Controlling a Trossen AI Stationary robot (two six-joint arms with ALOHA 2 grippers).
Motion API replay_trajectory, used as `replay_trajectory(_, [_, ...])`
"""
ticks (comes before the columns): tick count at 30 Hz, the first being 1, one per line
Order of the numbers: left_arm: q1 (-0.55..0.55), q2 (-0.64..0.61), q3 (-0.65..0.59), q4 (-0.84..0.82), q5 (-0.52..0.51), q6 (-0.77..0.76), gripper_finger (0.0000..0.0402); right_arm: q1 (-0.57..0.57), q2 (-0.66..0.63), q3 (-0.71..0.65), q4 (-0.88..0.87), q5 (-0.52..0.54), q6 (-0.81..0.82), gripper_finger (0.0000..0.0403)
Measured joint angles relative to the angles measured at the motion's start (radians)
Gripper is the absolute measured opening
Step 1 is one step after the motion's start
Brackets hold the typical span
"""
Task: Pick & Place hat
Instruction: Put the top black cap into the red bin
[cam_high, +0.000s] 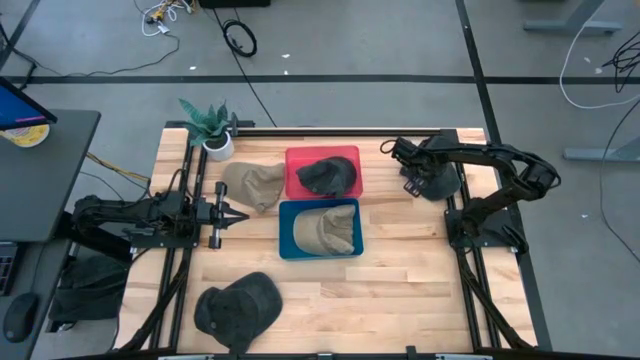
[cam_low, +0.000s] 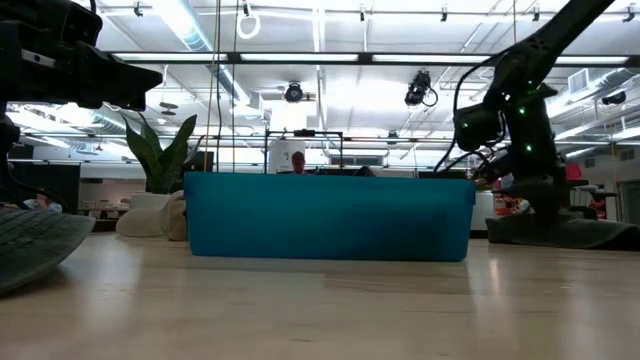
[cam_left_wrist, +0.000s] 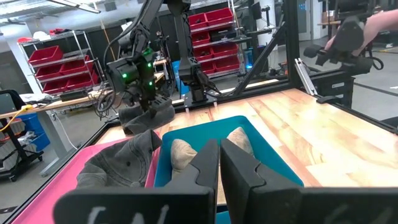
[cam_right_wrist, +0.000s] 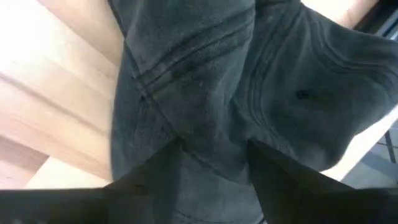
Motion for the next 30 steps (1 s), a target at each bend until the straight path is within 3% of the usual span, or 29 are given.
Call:
replay_trajectory(2, [0.000,0.000,0.000,0.000,0.000,0.000,0.0018,-0.002,0.000,0.002,0.001,-0.006,-0.011,0.0134])
replay_trajectory(5, [0.000,0.000,0.000,0.000,0.000,0.000,0.0018,0.000,-0.002,0.022,-0.003,-0.007,-0.048,0.0029])
replay_trajectory(6, [0.000,0.000,0.000,0.000,0.000,0.000,0.0018,0.005,-0.002,0.032,-0.003,-0.002,-0.057,0.0018])
replay_trajectory(14, [0.000,0.000,0.000,0.000,0.000,0.000,0.0018,0.138,-0.002,0.172,0.036,0.006,-0.165,0.0003])
replay_trajectory(20, [0.000,0.000,0.000,0.000,0.000,0.000,0.0018,0.282,-0.002,0.284,0.132,0.103,-0.258,0.0002])
replay_trajectory(30, [0.000,0.000,0.000,0.000,0.000,0.000,0.0018,0.479,-0.002,0.315,0.394,0.094,-0.814,0.0001])
